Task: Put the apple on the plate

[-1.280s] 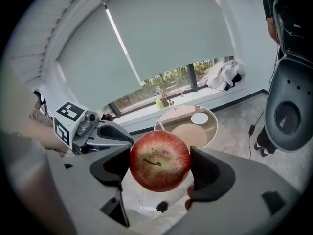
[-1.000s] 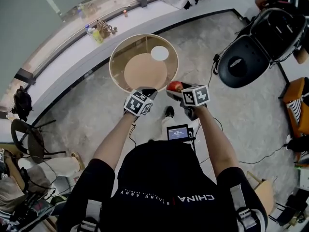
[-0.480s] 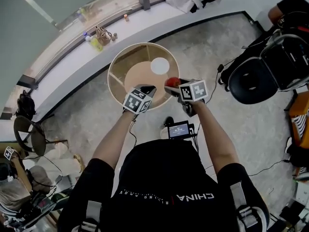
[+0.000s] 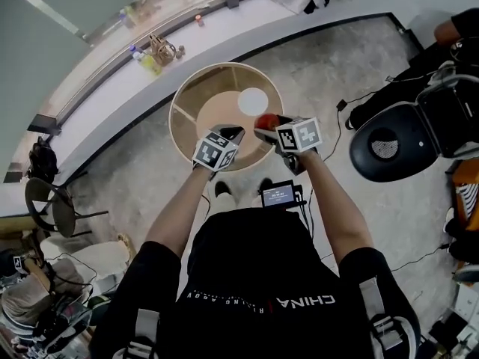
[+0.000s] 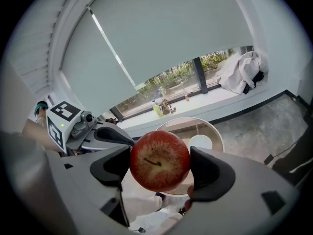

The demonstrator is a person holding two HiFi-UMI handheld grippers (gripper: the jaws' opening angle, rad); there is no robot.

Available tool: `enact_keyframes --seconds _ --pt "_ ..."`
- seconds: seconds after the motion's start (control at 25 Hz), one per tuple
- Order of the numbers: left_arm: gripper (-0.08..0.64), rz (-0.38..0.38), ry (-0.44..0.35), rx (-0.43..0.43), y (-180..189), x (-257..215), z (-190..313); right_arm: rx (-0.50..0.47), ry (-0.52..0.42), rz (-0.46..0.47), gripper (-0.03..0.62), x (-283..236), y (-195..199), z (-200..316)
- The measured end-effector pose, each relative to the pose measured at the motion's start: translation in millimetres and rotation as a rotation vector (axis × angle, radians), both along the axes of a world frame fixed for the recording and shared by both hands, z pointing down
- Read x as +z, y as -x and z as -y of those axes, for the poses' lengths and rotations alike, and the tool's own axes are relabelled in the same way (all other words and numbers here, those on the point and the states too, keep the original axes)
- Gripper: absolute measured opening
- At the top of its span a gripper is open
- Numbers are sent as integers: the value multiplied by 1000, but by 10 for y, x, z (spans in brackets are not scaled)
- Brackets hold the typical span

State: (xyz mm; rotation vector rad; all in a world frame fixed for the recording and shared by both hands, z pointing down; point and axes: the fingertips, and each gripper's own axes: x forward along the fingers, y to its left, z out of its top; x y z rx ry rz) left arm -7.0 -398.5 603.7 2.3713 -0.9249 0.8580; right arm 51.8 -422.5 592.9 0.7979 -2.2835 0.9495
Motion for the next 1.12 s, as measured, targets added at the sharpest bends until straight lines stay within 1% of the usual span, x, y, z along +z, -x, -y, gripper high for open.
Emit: enact_keyframes --seconds 0.16,0.28,0.4,0.64,0.92,1.12 --pt "18 -6 8 23 165 10 136 25 -6 -24 370 -14 117 84" --pt "18 -12 5 31 232 22 215 38 -16 -41 370 -16 133 154" --pt "18 -25 0 33 260 15 279 59 -7 -42 370 2 135 227" --pt "18 -33 30 32 349 124 267 58 9 -56 370 42 209 267" --pt "18 -21 37 32 324 171 365 50 38 -51 370 140 175 339" --pt "18 -17 68 26 346 308 427 35 76 -73 370 380 173 453"
